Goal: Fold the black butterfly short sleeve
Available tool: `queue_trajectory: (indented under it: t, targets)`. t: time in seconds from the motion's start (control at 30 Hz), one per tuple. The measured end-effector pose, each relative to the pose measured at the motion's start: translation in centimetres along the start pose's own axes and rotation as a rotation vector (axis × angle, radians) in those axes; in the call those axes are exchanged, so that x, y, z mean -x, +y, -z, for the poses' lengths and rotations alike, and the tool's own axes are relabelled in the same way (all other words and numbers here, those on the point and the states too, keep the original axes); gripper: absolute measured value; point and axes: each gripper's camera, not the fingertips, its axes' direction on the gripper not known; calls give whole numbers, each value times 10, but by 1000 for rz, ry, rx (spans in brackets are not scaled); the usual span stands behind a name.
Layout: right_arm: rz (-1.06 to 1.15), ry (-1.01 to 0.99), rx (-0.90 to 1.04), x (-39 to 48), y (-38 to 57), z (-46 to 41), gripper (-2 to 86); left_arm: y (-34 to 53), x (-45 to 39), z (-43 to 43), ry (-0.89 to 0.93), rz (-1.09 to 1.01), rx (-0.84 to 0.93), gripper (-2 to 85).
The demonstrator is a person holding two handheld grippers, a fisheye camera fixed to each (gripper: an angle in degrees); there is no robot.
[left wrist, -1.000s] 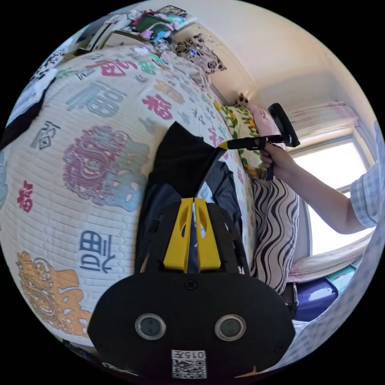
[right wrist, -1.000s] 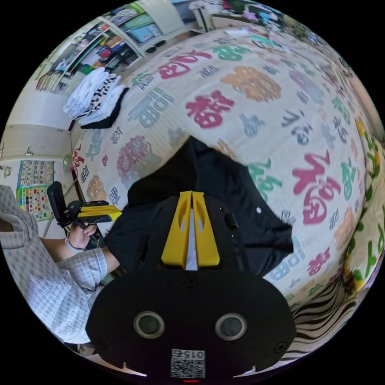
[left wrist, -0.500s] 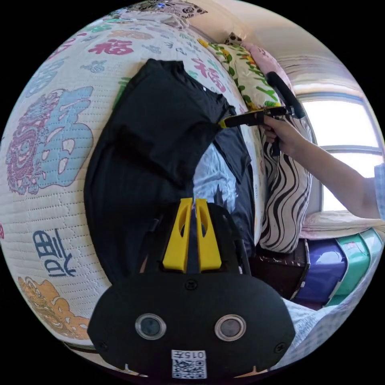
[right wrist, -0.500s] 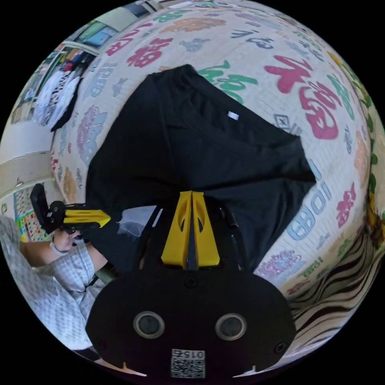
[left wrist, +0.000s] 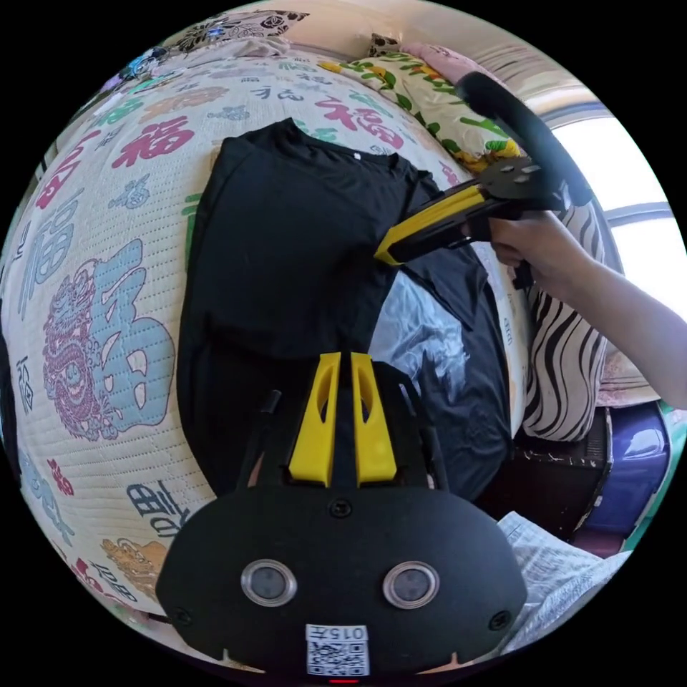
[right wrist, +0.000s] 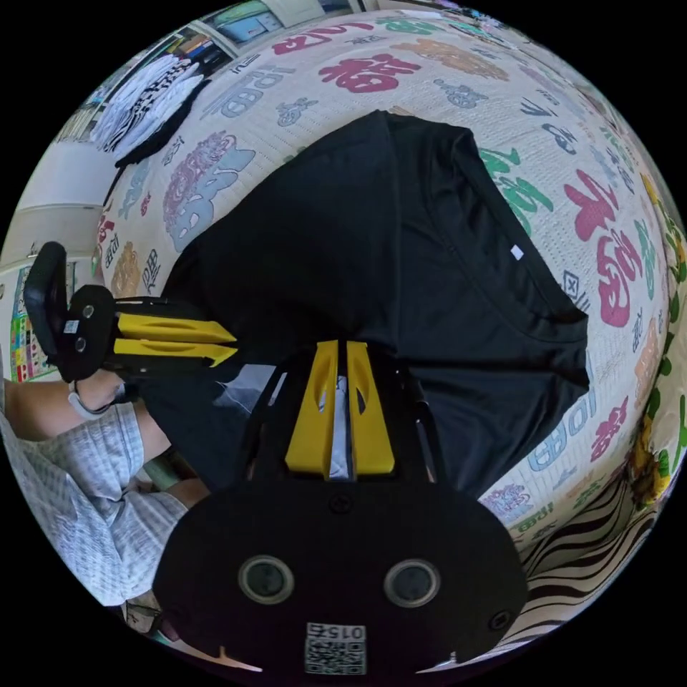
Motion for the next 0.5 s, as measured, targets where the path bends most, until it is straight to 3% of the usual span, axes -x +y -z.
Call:
queue_trajectory:
  t: [0.27,0.4,0.5]
  targets:
    - [-26,-21,38,-6,65,15,-8,8,-18,-25,-9,-37,-5,3]
    - [-189,-247,-117,-38,111,41,0,-2,-12,-4,110,-168,-64,22]
    - [-316,-120,-251,-76,151,74,40,-28,12,22,103,-193,-157,48]
